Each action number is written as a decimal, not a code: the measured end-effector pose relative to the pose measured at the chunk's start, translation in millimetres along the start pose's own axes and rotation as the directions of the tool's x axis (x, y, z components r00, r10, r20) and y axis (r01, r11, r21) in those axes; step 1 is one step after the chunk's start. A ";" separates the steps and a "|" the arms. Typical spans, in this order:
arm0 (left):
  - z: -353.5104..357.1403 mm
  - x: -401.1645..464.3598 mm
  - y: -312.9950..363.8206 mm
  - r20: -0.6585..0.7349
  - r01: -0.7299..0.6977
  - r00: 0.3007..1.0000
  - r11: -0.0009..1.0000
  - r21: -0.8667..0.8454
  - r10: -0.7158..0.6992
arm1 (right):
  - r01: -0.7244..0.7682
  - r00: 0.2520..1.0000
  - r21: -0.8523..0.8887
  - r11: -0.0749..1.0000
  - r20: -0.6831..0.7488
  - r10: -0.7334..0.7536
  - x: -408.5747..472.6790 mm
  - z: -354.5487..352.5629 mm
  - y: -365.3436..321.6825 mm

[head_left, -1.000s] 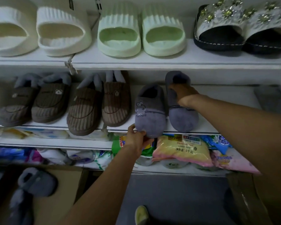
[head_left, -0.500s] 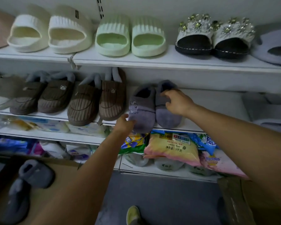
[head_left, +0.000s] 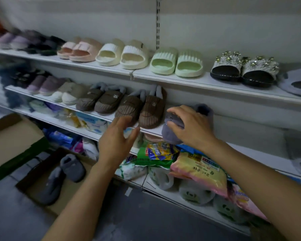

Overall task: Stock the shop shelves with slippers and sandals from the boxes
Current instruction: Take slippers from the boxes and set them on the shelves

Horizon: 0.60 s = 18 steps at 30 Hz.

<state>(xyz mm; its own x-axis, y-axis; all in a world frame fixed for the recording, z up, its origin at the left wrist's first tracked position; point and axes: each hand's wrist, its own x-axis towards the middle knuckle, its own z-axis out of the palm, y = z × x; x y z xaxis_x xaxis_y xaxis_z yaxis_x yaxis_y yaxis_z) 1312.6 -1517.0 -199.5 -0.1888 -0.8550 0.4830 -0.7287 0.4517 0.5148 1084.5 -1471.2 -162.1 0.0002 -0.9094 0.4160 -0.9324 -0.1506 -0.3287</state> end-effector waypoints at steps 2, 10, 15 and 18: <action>-26.1 -8.2 -12.7 -0.040 -0.001 0.999 0.996 0.094 0.005 | 0.063 0.998 -0.017 0.998 0.015 -0.062 7.6 5.2 -19.5; -99.4 -28.4 -102.8 -0.105 0.180 0.982 0.941 0.287 -0.156 | 0.213 0.974 -0.051 0.976 0.095 -0.207 49.8 68.4 -96.0; -134.3 -31.7 -179.3 -0.127 0.333 0.943 0.891 0.309 -0.308 | 0.245 0.950 0.029 0.969 0.194 -0.246 84.2 129.2 -152.5; -148.8 -28.6 -235.4 -0.116 0.399 0.917 0.873 0.281 -0.382 | 0.245 0.933 0.084 0.966 0.249 -0.258 109.5 176.9 -190.6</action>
<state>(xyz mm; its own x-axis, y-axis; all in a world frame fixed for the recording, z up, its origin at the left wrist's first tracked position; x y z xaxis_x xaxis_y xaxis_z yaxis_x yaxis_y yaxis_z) 1587.6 -1561.0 -229.1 0.1814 -0.9271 0.3279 -0.8964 -0.0188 0.4428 1326.2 -1610.7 -203.9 0.3310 -0.9064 0.2624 -0.8701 -0.4008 -0.2869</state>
